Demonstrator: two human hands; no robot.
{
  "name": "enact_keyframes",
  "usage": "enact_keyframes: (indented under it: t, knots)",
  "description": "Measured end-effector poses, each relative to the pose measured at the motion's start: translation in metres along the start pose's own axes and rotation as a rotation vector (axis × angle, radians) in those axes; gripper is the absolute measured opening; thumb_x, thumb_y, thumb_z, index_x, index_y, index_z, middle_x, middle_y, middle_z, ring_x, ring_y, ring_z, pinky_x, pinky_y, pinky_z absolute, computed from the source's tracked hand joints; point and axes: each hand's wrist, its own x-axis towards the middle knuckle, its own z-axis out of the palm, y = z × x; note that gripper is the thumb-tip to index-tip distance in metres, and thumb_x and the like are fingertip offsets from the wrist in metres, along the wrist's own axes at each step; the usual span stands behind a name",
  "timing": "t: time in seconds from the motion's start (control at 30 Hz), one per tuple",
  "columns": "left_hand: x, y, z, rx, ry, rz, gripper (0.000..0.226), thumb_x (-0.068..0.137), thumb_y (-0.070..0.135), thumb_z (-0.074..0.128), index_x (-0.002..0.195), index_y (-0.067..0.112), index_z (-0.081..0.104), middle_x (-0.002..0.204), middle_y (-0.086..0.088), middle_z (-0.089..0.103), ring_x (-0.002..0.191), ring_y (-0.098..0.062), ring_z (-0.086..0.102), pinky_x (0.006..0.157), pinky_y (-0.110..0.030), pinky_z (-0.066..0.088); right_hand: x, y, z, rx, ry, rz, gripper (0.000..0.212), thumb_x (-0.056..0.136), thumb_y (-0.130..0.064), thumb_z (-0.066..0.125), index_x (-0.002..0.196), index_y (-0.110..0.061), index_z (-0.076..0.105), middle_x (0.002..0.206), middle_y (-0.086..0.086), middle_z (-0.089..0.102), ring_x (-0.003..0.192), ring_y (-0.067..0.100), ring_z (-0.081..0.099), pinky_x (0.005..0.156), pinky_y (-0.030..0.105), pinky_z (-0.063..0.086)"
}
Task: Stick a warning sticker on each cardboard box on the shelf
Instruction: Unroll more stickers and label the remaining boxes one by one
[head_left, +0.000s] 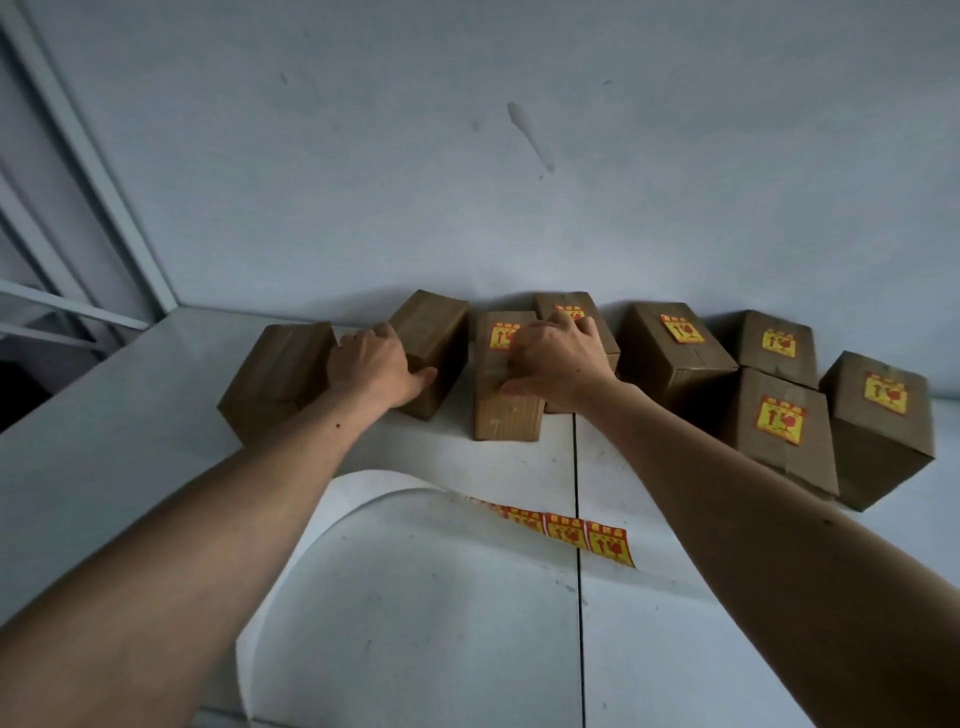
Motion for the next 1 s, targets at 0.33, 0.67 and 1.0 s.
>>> enact_keyframes:
  t: [0.33,0.67,1.0]
  knots:
    - [-0.031,0.013,-0.001,-0.152,0.173,-0.057,0.091,0.078,0.062,0.057,0.137,-0.005,0.038,0.136,-0.022,0.044,0.126,-0.037,0.038,0.090,-0.041,0.045,0.001,-0.004,0.013,0.085,0.159,0.203,0.040,0.087,-0.041,0.062,0.122,-0.021,0.058,0.129,0.008,0.054,0.123,0.028,0.046,0.101,0.042,0.034]
    - [-0.091,0.027,-0.050,-0.142,0.436,0.046,0.083,0.072,0.064,0.059,0.119,-0.003,0.050,0.121,-0.022,0.050,0.113,-0.035,0.044,0.088,-0.042,0.044,-0.066,-0.008,-0.013,0.543,0.261,0.227,0.024,0.084,-0.022,0.070,0.107,-0.016,0.066,0.103,0.001,0.068,0.095,0.016,0.063,0.086,0.036,0.054]
    - [-0.149,0.082,-0.061,-0.206,0.456,0.299,0.080,0.070,0.067,0.058,0.119,0.004,0.050,0.114,-0.014,0.052,0.105,-0.030,0.048,0.080,-0.039,0.045,-0.133,0.026,-0.025,0.638,0.146,0.445,0.019,0.087,-0.016,0.066,0.106,-0.012,0.066,0.097,0.004,0.066,0.084,0.019,0.063,0.079,0.036,0.057]
